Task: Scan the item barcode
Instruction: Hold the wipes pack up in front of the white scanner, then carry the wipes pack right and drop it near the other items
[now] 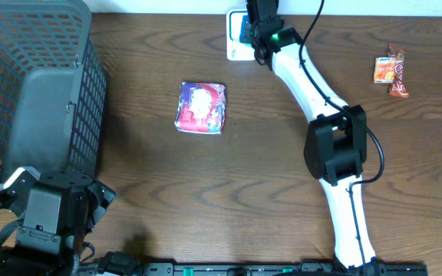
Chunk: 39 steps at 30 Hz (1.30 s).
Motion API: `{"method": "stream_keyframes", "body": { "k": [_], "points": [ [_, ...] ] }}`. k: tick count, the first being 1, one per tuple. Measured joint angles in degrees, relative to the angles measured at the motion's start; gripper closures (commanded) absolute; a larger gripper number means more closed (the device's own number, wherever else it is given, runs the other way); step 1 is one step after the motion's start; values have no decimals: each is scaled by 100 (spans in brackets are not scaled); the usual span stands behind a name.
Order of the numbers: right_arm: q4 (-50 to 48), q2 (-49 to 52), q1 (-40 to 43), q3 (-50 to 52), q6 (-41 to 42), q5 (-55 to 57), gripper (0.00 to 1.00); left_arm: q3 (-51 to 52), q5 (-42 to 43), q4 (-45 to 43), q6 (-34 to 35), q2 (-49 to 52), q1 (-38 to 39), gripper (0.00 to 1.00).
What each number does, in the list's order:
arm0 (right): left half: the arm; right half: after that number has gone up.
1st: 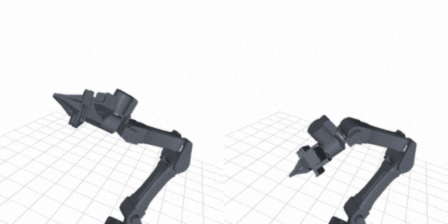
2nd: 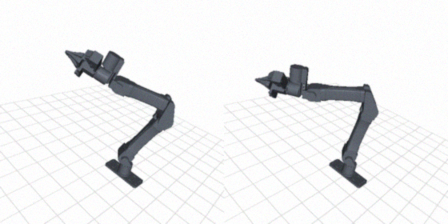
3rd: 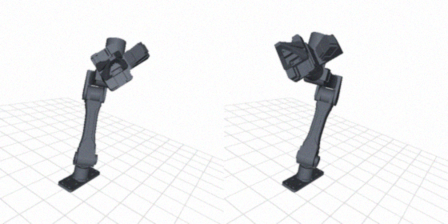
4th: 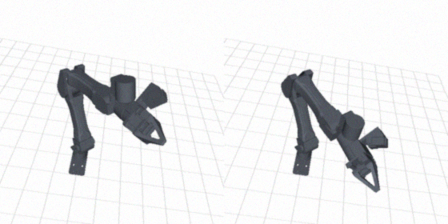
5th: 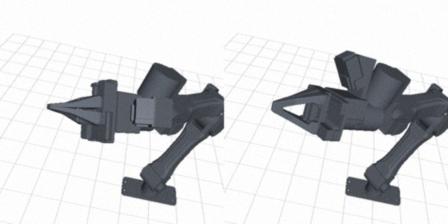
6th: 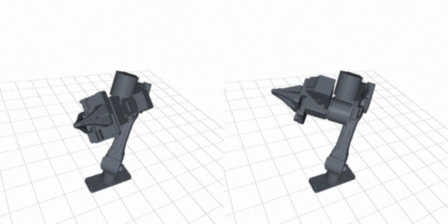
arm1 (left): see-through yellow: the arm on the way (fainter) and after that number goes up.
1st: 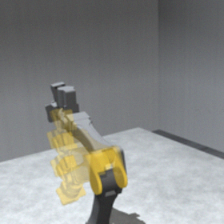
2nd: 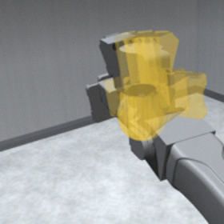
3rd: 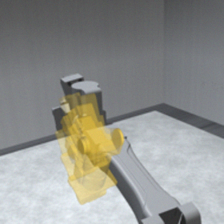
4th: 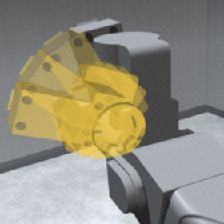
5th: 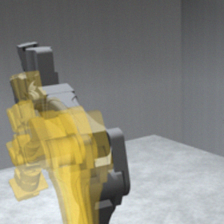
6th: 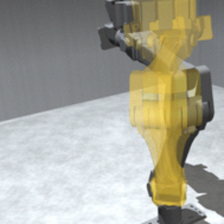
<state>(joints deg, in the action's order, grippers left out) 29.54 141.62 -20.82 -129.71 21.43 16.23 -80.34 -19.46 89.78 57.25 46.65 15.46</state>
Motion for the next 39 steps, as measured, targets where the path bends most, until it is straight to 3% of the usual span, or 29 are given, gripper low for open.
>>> {"method": "stream_keyframes", "body": {
  "k": [5, 16, 24, 25, 28, 31, 39],
  "points": [
    [538, -400, 282, 0, -125, 638, 99, 0, 2, 0, 0, 0, 0, 2],
    [2323, -811, 1777, -111, -1357, 2155, 99, 0, 0, 0, 0, 0, 0, 2],
    [2905, -586, 2756, -103, -1497, 2006, 97, 0, 0, 0, 0, 0, 0, 2],
    [2938, -579, 2848, -92, -1499, 1919, 95, 0, 2, 0, 0, 0, 0, 2],
    [2962, -577, 3069, -59, -1427, 1731, 53, 0, 0, 0, 0, 0, 0, 2],
    [2990, -577, 3235, 33, -1368, 1508, 29, 0, 0, 0, 0, 0, 0, 2],
    [3292, -577, 3394, 273, -1309, 487, 15, 0, 0, 0, 0, 0, 0, 2]
  ]
}}
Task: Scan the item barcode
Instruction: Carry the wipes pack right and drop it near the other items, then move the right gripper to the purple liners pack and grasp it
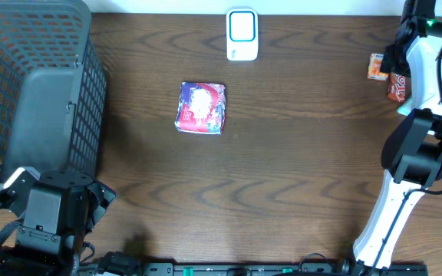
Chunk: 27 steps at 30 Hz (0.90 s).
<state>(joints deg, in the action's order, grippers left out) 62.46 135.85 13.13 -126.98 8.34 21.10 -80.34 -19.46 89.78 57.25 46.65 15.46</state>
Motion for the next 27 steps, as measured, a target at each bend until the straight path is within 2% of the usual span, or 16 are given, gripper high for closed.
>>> {"method": "stream_keyframes", "body": {
  "k": [10, 13, 17, 23, 27],
  "points": [
    [153, 0, -326, 0, 2, -2940, 16, 0, 0, 0, 0, 0, 0, 2],
    [295, 0, -621, 0, 17, -3906, 6, 0, 0, 0, 0, 0, 0, 2],
    [531, 0, -1165, 0, 33, -4896, 1, 0, 0, 0, 0, 0, 0, 2],
    [870, 0, -2216, 61, 20, -5252, 1, 0, 0, 0, 0, 0, 0, 2],
    [605, 0, -2872, 437, 35, -5215, 1, 0, 0, 0, 0, 0, 0, 2]
  ]
}}
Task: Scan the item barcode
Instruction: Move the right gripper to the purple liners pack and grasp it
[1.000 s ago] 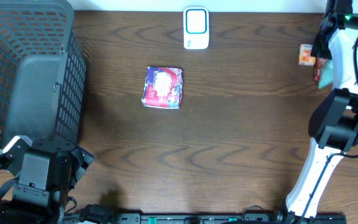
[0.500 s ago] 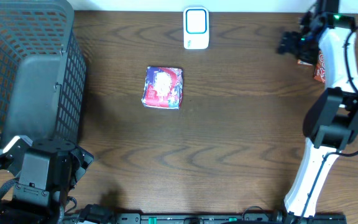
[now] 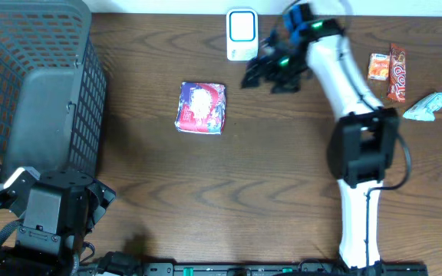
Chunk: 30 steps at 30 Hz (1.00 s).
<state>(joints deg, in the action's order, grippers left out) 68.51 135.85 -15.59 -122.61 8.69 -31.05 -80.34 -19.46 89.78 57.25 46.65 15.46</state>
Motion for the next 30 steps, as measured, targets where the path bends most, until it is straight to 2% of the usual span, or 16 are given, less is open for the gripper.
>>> {"method": "stream_keyframes", "body": {
  "k": [7, 8, 10, 14, 15, 17, 24, 26, 30],
  "points": [
    [-1294, 2, -643, 916, 323, -417, 1, 0, 0, 0, 0, 0, 0, 2],
    [-1534, 2, -673, 1032, 459, -492, 3, 0, 0, 0, 0, 0, 0, 2],
    [-1895, 2, -708, 1257, 713, -575, 13, 0, 0, 0, 0, 0, 0, 2],
    [-2367, 4, -767, 1670, 1054, -695, 54, 0, 0, 0, 0, 0, 0, 2],
    [-2363, 4, -776, 1711, 1104, -728, 66, 0, 0, 0, 0, 2, 0, 2],
    [-2391, 4, -796, 1718, 1172, -820, 97, 0, 0, 0, 0, 0, 0, 2],
    [-2120, -11, -811, 1561, 1226, -697, 99, 0, 0, 0, 0, 0, 0, 2],
    [-1707, -68, -820, 1373, 1165, -260, 99, 0, 2, 2, 0, 0, 0, 2],
    [-697, -439, -876, 892, 990, 1486, 99, 0, 2, 0, 0, 0, 0, 2]
  ]
}}
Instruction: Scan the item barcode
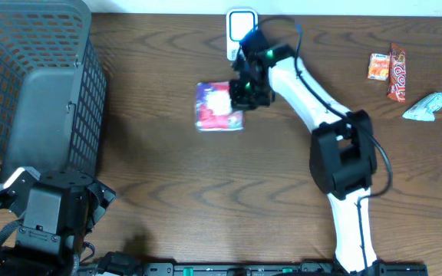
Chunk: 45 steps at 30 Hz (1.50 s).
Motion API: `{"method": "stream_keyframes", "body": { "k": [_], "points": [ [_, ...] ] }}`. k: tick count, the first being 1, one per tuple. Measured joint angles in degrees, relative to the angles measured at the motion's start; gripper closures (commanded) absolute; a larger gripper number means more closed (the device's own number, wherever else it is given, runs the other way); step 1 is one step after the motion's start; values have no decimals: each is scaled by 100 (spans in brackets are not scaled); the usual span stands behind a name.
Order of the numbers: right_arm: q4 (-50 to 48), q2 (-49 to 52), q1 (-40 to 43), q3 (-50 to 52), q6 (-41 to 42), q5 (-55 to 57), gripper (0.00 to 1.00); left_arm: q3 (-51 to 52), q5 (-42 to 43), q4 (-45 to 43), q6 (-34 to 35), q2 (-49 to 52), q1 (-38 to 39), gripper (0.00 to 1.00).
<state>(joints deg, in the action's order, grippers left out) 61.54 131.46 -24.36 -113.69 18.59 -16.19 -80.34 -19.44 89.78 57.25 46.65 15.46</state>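
Note:
A flat snack packet [215, 109] with a purple, red and white print lies left of the table's middle. My right gripper [245, 93] is down on its right edge and seems shut on that edge; the wrist hides the fingertips. Just behind stands the white barcode scanner [239, 23] at the far edge, its lower part covered by the right arm. My left arm [48, 211] is folded at the near left corner, its fingers not clear to see.
A grey mesh basket [33, 84] fills the far left. At the far right lie a small orange packet [378, 67], a red bar [397, 73] and a crumpled pale blue wrapper [424, 107].
My right gripper has gone from beside the scanner down onto the packet's right edge. The packet now lies a little further right, closer to the scanner. The left arm has not moved.
My right gripper was at the scanner, then far right by the orange packet and red bar. After that a crumpled wrapper lay there and the gripper was back beside the scanner. Now it is on the purple packet, which has shifted right.

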Motion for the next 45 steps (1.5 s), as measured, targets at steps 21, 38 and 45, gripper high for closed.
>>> {"method": "stream_keyframes", "body": {
  "k": [21, 38, 45],
  "points": [
    [1344, -380, -468, 503, 841, 5987, 99, 0, 0, 0, 0, 0, 0, 2],
    [953, -184, -1768, -953, 501, 3985, 18, 0, -2, 0, 0, 0, 0, 2],
    [1316, -192, -872, -1810, -20, 3674, 16, 0, -2, 0, 0, 0, 0, 2]
  ]
}}
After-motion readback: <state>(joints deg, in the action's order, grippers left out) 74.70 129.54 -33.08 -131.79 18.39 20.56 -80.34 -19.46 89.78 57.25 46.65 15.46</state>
